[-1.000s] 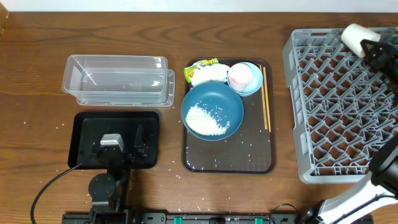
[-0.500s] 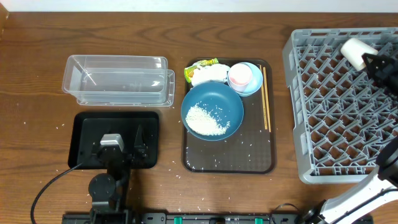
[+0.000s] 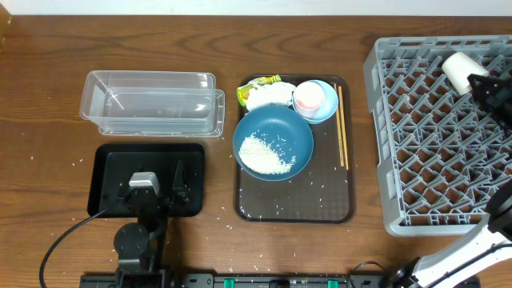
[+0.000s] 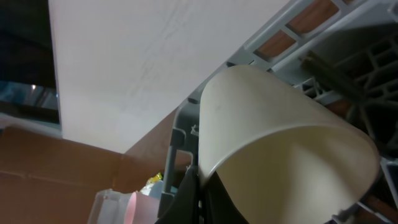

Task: Sort waste into correct bins and load items into the dishwasher rack
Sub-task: 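Lower the white cup into the rack and open the right gripper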

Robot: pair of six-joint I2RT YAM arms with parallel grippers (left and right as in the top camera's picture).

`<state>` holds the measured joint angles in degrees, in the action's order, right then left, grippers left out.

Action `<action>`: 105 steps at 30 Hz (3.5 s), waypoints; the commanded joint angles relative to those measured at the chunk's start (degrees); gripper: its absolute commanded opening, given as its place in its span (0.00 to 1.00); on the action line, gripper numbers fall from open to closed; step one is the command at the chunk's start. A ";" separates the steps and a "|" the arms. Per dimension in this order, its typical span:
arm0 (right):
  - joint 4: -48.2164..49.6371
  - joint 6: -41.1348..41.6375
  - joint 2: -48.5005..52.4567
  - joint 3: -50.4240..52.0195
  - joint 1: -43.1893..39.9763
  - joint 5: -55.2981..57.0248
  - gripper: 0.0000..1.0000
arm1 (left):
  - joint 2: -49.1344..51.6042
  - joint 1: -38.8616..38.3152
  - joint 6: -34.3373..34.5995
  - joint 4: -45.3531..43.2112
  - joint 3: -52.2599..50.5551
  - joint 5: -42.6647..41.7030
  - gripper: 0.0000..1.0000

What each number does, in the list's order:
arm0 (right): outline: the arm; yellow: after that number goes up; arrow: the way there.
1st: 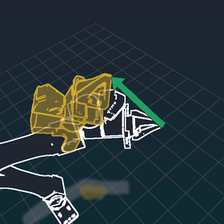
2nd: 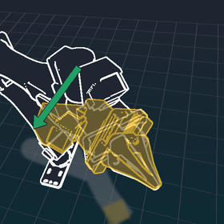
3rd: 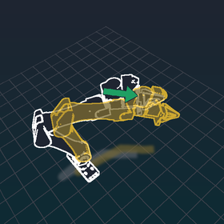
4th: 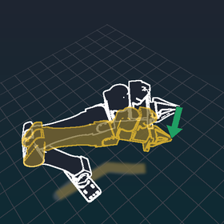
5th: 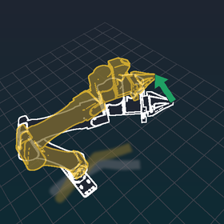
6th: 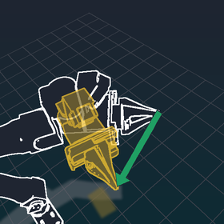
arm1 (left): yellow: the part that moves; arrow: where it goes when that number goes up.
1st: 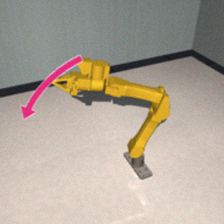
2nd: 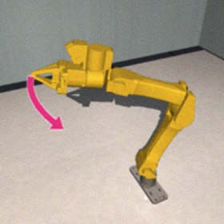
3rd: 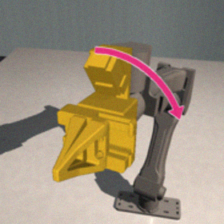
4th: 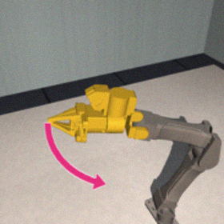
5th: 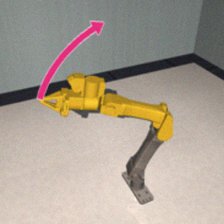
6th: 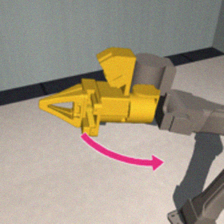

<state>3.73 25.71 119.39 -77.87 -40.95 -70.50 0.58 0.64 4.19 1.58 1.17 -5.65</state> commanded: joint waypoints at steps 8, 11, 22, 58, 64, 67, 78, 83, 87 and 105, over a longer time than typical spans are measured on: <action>-0.90 4.70 -3.21 -0.02 -2.93 -0.76 0.06 | -0.35 0.26 -0.74 2.03 -0.94 -1.01 0.89; -5.22 4.22 -5.66 -0.02 -2.91 2.75 0.10 | -0.35 0.26 -0.74 2.03 -0.94 -1.01 0.89; -29.05 -3.39 -15.61 -0.02 -3.02 24.81 0.20 | -0.35 0.26 -0.74 2.01 -0.94 -1.01 0.89; -20.74 -6.73 -15.17 -0.04 17.40 64.22 0.01 | -0.35 0.26 -0.74 2.03 -0.94 -1.01 0.89; -19.30 -9.27 -14.73 -0.07 19.80 64.52 0.01 | -0.35 0.26 -0.74 2.01 -0.94 -1.01 0.89; -18.69 -9.99 -13.27 -0.07 20.70 64.72 0.01 | -0.35 0.26 -0.74 2.03 -0.94 -1.01 0.89; -21.86 -7.41 -11.43 -0.07 20.13 70.58 0.01 | -0.35 0.26 -0.74 2.03 -0.94 -1.01 0.89; -22.82 -7.37 -11.72 -0.13 20.13 74.64 0.01 | -0.35 0.26 -0.74 2.03 -0.94 -1.01 0.89; -24.65 -7.32 -13.35 -1.01 19.91 75.25 0.01 | -0.35 0.26 -0.74 2.03 -0.94 -0.98 0.89; -34.03 -7.17 -18.25 -4.11 19.58 83.32 0.01 | -0.35 0.26 -0.74 2.01 -0.94 -1.01 0.89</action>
<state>-31.16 17.78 102.26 -80.66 -21.21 13.85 0.58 0.67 4.21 1.61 1.17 -5.65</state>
